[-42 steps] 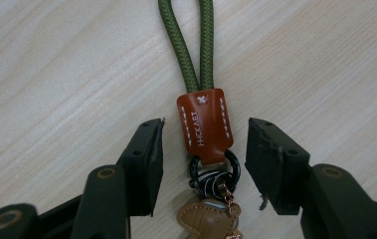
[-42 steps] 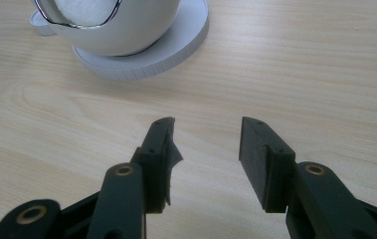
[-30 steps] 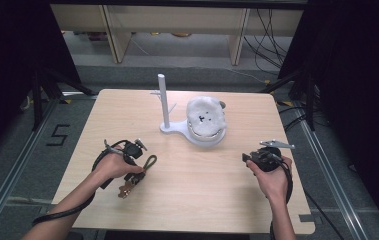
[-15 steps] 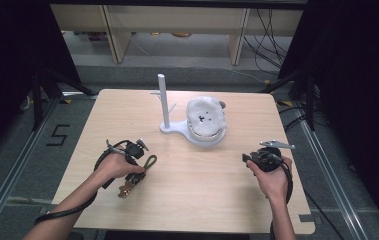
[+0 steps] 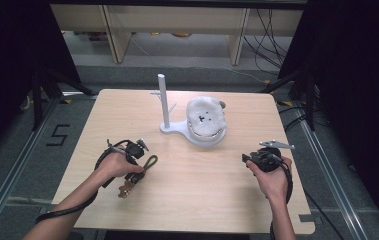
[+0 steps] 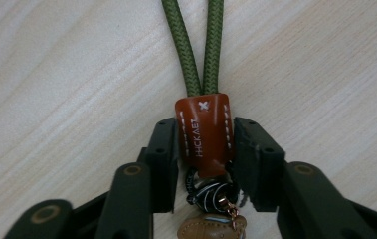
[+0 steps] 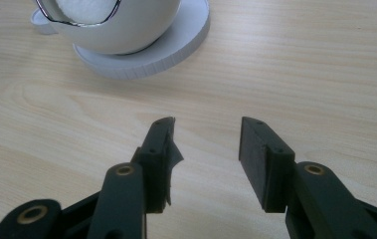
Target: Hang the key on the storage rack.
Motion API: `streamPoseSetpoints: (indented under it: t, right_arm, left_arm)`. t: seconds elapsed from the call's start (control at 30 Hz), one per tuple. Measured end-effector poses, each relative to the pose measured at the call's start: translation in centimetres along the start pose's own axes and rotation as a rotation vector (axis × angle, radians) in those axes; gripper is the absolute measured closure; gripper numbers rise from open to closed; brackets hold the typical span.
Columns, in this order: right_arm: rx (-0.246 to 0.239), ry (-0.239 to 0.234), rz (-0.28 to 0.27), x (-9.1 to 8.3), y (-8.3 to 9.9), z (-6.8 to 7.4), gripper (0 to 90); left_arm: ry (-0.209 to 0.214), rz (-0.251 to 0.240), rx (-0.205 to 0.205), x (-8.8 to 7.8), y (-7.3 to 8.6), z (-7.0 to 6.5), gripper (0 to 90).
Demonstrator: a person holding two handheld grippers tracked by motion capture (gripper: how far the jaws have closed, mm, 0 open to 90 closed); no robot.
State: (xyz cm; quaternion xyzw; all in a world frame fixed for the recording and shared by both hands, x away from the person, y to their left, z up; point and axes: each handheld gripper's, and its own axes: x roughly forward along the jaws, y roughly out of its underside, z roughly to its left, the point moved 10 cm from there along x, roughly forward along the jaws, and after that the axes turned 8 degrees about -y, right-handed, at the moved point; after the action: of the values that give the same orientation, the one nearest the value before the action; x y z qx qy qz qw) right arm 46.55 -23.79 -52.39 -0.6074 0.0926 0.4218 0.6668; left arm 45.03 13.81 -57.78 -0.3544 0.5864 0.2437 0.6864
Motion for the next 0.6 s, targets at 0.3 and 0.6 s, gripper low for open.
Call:
streamPoseSetpoints:
  t: [0.3, 0.6]
  right_arm:
    - [0.001, 0.002, -0.002, 0.01, 0.03, -0.02, 58.4]
    - [0.008, 0.008, 0.000, -0.06, 0.04, -0.06, 58.5]
  left_arm:
    - [-0.035, -0.054, 0.056, -0.07, 0.14, 0.09, 67.4]
    - [-0.030, -0.116, 0.031, -0.25, 0.16, 0.11, 68.1]
